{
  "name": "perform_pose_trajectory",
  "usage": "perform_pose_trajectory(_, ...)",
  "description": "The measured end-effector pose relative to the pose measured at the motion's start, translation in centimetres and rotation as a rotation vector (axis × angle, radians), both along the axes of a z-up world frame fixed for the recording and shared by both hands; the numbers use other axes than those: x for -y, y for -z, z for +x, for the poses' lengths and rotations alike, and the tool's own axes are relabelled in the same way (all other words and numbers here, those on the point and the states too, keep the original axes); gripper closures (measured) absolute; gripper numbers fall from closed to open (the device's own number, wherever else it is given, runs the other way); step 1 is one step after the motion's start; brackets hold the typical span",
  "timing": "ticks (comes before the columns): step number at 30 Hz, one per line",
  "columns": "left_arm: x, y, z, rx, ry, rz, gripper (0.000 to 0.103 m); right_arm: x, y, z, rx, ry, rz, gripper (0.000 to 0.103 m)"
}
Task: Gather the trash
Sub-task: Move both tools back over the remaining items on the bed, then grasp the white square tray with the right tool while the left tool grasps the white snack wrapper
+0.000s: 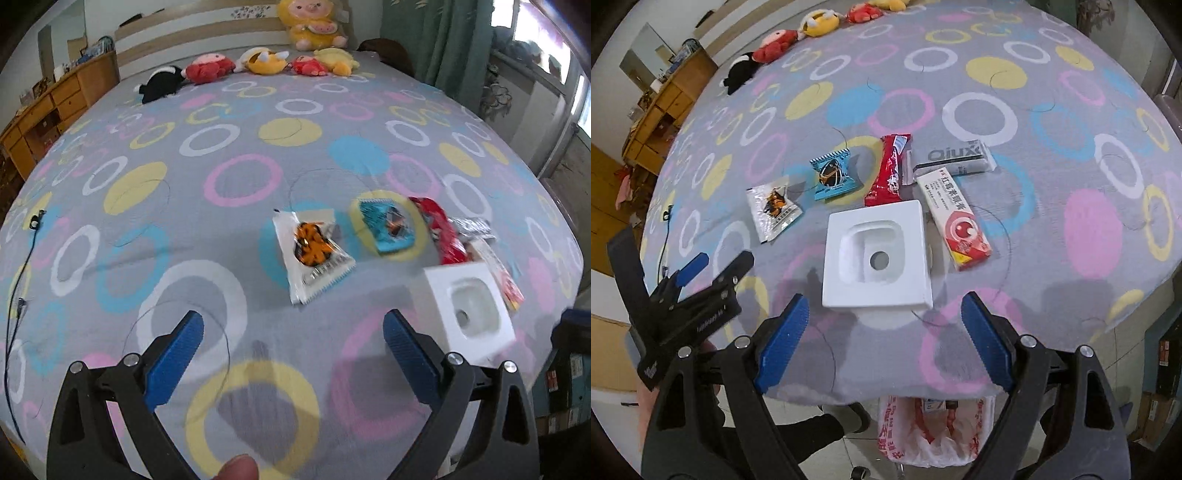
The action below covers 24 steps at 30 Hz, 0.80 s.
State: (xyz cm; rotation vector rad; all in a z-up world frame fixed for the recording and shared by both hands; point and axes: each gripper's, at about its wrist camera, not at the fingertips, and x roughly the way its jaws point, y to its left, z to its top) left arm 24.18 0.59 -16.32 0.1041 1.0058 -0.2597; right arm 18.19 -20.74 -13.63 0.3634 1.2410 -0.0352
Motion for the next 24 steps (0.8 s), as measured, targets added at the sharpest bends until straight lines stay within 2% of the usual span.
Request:
perform_pose_trajectory(12,1.9,2.8,5.7,-0.054,0.017,-0.003,0.008,0.2,4.2,3.1,-0.076,0.056,0.0,0.021)
perform_pose_trajectory(16,2.4,3.6,6.9,-0.075,0.013,0.004,0.008,0.5,5.3,3.8,-0.103,0.086,-0.02,0.027)
perform_pose_trajectory(20,2.5,4.7,7.9,-0.096,-0.009,0.014,0.008,0.8,7.0,4.3,-0.141,0.108,0.002,0.028)
perform_pose_trajectory(24,2.7,5.0,8.5,-0.096,-0.009,0.027,0.008,0.3,7.7,4.9,-0.155,0.099,-0.02,0.032)
